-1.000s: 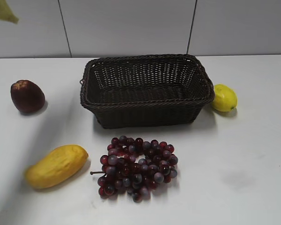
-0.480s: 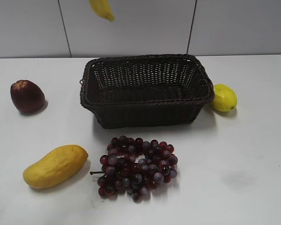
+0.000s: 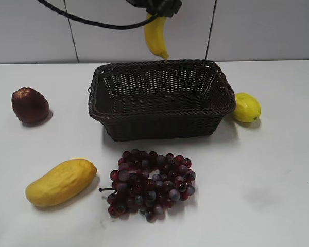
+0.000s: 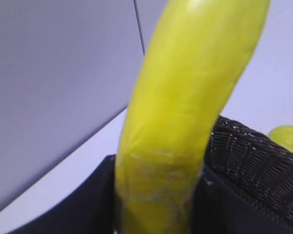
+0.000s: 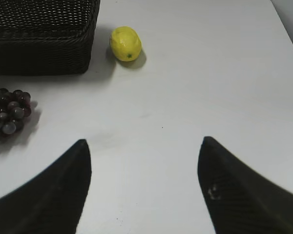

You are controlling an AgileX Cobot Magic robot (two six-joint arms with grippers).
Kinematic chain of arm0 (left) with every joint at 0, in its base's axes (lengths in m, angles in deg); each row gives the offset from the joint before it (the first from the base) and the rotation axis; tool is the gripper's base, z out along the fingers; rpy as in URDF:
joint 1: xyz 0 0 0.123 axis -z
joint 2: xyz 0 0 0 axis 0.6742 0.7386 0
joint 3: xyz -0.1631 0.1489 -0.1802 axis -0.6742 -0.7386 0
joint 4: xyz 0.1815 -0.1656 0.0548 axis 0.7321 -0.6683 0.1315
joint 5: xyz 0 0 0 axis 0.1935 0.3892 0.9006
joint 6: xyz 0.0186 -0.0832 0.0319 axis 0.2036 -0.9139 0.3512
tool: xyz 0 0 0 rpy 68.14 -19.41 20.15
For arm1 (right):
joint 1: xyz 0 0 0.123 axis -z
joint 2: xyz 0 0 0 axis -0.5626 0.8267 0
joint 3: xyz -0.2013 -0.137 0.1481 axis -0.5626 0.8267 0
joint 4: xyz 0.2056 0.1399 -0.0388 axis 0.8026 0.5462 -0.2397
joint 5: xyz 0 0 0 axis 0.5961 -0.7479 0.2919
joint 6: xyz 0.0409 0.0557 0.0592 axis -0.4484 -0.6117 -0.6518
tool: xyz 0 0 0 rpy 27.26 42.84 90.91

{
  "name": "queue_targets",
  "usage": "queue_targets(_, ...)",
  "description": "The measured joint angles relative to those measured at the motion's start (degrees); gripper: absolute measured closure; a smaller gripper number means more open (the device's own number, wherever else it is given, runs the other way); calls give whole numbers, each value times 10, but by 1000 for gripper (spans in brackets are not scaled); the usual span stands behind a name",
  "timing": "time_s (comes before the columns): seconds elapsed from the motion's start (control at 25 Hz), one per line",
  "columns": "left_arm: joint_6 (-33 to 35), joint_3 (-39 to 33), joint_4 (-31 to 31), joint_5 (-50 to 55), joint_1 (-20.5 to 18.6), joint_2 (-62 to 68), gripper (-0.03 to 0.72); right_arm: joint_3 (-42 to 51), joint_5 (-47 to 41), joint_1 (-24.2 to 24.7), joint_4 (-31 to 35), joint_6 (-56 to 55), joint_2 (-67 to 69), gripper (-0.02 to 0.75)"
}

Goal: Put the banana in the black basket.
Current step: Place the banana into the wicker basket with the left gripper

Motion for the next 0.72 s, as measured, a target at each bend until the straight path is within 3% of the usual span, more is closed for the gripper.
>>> queue_targets(0.36,0,0,-25,64,0,40,269,0,0,0,0,0,0,219)
queue_targets(0.56,-47,0,-38,62,-4,40,76,0,0,0,0,0,0,219)
queue_targets(0.72,-61,0,-40,77,-10,40,56,0,0,0,0,0,0,219)
